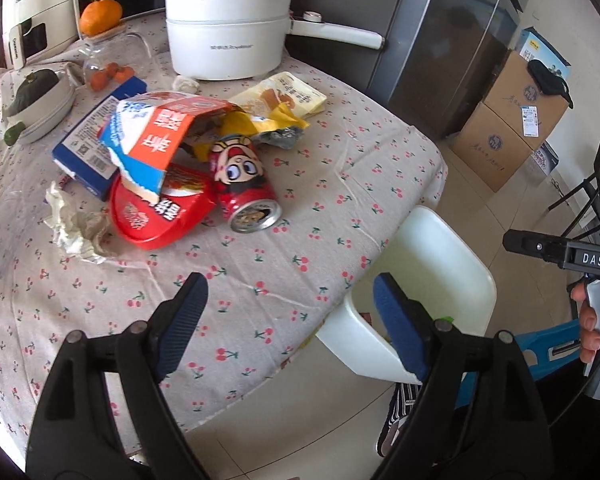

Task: Collect trash
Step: 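Move the left tool back to the table and grasp the crumpled tissue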

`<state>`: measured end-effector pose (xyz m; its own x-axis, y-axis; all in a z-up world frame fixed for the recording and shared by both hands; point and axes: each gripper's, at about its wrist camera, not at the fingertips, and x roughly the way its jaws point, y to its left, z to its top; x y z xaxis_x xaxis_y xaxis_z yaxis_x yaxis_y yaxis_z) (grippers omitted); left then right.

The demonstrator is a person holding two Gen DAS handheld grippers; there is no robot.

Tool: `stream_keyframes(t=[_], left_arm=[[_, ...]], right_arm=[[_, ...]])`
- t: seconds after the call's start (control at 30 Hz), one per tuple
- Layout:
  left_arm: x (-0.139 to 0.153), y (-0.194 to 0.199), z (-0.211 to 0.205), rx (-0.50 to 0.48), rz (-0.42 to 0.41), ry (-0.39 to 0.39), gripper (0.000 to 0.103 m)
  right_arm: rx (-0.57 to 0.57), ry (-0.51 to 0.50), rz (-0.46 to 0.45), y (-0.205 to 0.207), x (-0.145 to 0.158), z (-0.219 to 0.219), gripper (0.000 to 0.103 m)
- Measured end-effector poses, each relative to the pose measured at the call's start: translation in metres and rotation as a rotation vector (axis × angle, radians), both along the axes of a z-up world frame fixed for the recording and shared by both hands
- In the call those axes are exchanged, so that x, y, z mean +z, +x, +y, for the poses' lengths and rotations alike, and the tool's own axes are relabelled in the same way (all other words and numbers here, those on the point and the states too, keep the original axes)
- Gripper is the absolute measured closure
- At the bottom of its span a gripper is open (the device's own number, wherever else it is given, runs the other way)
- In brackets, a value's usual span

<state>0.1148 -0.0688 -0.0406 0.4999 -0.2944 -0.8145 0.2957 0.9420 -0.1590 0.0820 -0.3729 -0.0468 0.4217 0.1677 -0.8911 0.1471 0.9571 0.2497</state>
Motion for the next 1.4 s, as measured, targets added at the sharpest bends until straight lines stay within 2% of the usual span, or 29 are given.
stream_keyframes(t=[0.27,0.5,0.73,0.87,0.93,1.0,1.03,1.17,1.2,1.4], left_arm=[[0.003,0.017,0.077,0.179,-0.019,0.015,0.017],[-0.007,0.040,0.122,0.278,-0.019,0.067,0.017],[-0.032,0.076,0.143,0.363,0.049,0.027,0.018],[-0.044,0.092,0.142,0.396,0.076,0.026,0.026],[-0.051,0.098,0.142,0.408,0.104,0.025,0.038],[-0.058,0.103,0.143,0.425,0.136,0.029,0.045],[-0.060,0.104,0.144,0.429,0.144,0.018,0.045],[-0.053,0.103,0.142,0.427,0.134,0.017,0.056],[-0.051,0.102,0.141,0.418,0.128,0.023,0.069],[-0.035,0.089,0.143,0.369,0.106,-0.013,0.077]], right_arm=[[0.069,-0.011,-0.020,0.023,0.009,0.050,0.027],[0.124,-0.023,-0.022,0.050,0.008,0.101,0.024],[0.142,-0.012,0.003,0.078,-0.004,0.146,0.024],[0.141,-0.007,0.012,0.090,-0.010,0.165,0.024],[0.142,0.001,0.019,0.096,-0.014,0.172,0.024],[0.139,0.008,0.027,0.101,-0.018,0.177,0.024],[0.136,0.009,0.031,0.103,-0.019,0.179,0.024],[0.125,0.000,0.039,0.111,-0.025,0.185,0.024],[0.123,-0.003,0.040,0.113,-0.026,0.187,0.024],[0.128,-0.009,0.038,0.122,-0.034,0.194,0.024]])
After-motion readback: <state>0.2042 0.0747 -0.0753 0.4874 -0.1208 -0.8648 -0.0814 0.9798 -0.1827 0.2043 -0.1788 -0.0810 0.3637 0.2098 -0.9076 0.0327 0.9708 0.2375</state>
